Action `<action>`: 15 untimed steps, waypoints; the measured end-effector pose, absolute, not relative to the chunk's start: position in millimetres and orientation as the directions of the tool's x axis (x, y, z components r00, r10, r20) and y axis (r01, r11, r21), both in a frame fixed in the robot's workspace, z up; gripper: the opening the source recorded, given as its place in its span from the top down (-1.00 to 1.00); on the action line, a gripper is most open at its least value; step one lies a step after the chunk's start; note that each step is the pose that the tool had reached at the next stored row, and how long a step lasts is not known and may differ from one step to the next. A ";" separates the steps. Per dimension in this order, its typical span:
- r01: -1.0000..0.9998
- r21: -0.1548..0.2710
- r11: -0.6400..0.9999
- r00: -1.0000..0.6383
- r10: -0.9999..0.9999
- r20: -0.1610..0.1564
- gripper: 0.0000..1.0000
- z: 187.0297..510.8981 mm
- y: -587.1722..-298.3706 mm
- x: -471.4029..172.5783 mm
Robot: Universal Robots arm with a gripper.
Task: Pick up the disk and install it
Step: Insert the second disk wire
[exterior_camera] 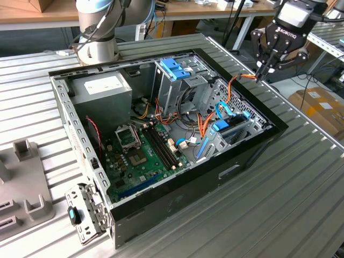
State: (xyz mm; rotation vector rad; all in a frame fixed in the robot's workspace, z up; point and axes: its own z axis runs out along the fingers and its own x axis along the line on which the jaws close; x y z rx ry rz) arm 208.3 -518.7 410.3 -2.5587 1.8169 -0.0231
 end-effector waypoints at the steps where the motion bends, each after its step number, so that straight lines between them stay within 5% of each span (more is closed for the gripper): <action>1: -0.948 -0.011 -0.317 0.317 -0.948 0.010 0.67 410.2 -518.7 208.3; 15: -0.979 -0.011 -0.204 0.204 -0.979 0.013 0.67 398.1 -518.7 203.4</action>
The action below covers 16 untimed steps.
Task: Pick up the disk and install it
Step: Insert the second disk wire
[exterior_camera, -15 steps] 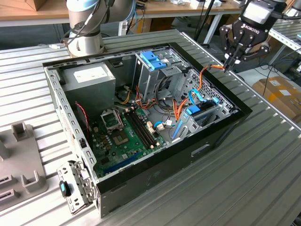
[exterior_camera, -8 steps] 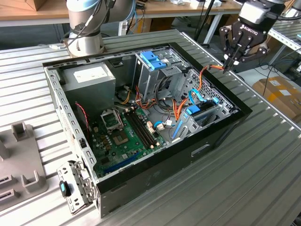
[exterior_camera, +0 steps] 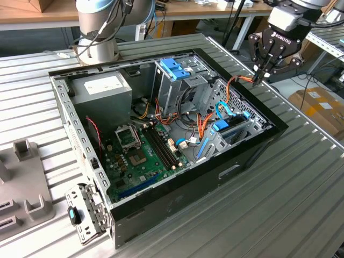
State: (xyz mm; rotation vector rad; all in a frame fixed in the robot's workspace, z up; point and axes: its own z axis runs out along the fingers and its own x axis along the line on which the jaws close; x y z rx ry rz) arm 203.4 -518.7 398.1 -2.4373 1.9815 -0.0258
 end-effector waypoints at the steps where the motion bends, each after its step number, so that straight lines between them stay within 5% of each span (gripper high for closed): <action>1: -0.979 -0.011 -0.201 0.201 -0.979 0.013 0.67 398.1 -518.7 203.4; 16: -0.998 -0.010 -0.061 0.061 -0.998 0.014 0.67 391.4 -518.7 203.0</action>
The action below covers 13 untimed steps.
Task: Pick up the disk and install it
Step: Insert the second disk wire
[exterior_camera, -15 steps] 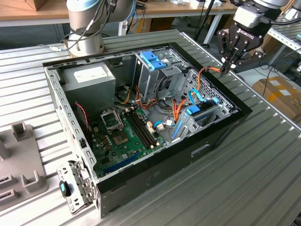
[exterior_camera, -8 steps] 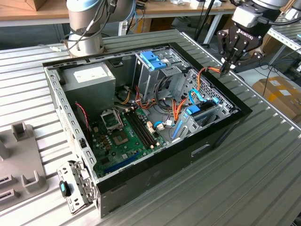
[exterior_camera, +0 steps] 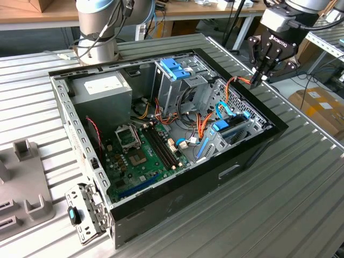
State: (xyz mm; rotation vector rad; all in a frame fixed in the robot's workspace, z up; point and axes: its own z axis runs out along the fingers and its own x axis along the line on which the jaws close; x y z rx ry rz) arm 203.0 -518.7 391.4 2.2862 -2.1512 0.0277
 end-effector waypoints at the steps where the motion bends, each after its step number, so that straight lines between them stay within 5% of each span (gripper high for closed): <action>1: -0.998 -0.010 -0.056 0.056 -0.998 0.015 0.67 390.9 -518.7 202.8; 13: -0.999 -0.010 -0.038 0.038 -0.999 0.014 0.67 385.1 -520.0 184.7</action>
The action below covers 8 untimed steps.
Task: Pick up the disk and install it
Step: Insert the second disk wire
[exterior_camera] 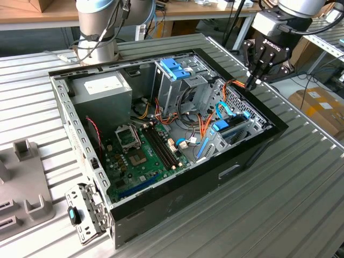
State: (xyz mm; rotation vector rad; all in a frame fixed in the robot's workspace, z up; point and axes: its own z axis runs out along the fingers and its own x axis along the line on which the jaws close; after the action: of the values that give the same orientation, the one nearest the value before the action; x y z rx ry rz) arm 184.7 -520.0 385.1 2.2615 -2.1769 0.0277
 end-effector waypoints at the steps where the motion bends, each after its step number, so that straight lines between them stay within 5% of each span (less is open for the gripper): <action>1: -0.999 -0.010 -0.037 0.036 -0.999 0.015 0.67 384.6 -520.2 182.7; 8: -0.999 -0.010 -0.030 0.030 -0.999 0.014 0.67 382.1 -520.7 172.9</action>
State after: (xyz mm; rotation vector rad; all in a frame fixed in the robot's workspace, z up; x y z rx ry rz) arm 172.9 -520.7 382.1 2.2526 -2.1859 0.0276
